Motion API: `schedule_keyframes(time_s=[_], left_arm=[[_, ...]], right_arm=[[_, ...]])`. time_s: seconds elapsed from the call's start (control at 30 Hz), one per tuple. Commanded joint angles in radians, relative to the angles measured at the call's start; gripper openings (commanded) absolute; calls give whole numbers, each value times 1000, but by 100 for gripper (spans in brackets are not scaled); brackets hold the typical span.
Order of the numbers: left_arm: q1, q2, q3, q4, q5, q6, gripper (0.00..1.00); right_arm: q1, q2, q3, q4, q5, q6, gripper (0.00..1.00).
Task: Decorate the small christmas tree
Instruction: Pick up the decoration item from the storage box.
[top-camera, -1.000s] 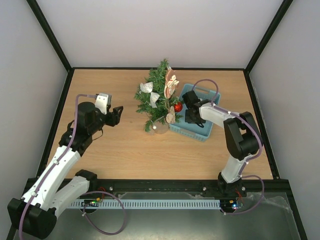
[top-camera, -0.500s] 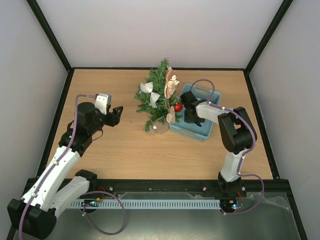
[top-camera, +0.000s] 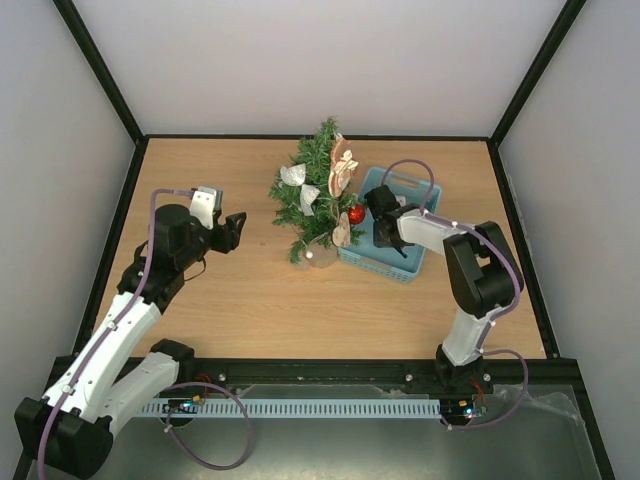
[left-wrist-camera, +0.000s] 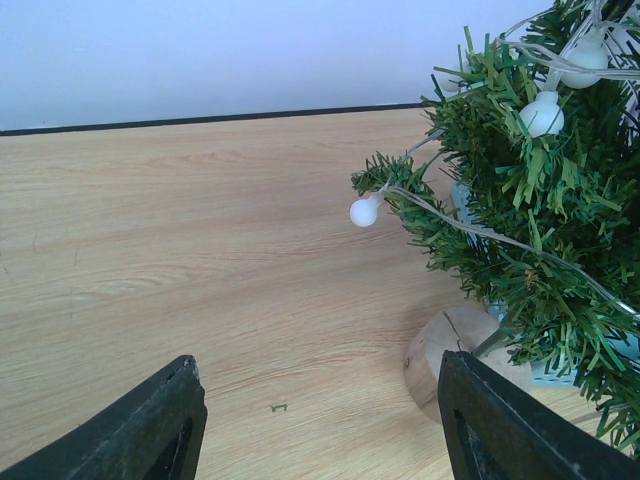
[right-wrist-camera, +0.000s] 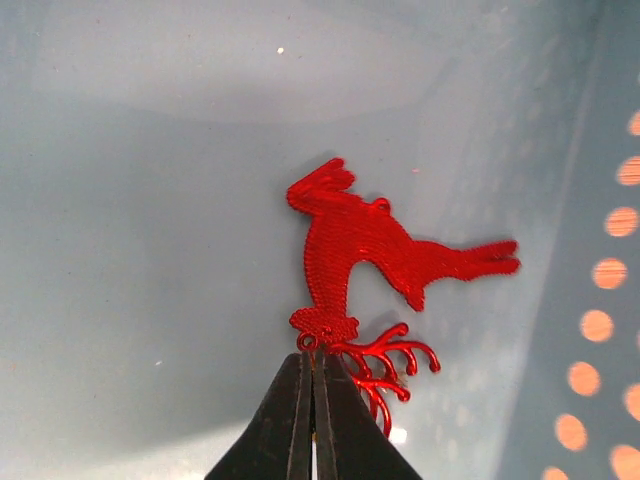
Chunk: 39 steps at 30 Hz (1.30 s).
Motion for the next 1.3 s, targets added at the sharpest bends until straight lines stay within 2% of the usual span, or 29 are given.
schedule_keyframes(time_s=[0.0, 0.5, 0.8, 1.13, 1.27], left_arm=[[-4, -7, -15, -2, 4, 3, 65], [-3, 6, -16, 12, 22, 3, 64], [-4, -5, 14, 11, 55, -6, 64], [-13, -53, 57, 47, 229, -28, 60], [-17, -30, 122, 0, 345, -25, 61]], right_arm=[[2, -100, -39, 50, 20, -15, 2], [2, -212, -46, 34, 22, -36, 2], [2, -360, -55, 24, -8, -73, 2], [2, -503, -46, -65, -151, -94, 2], [13, -562, -44, -115, -199, -89, 2]])
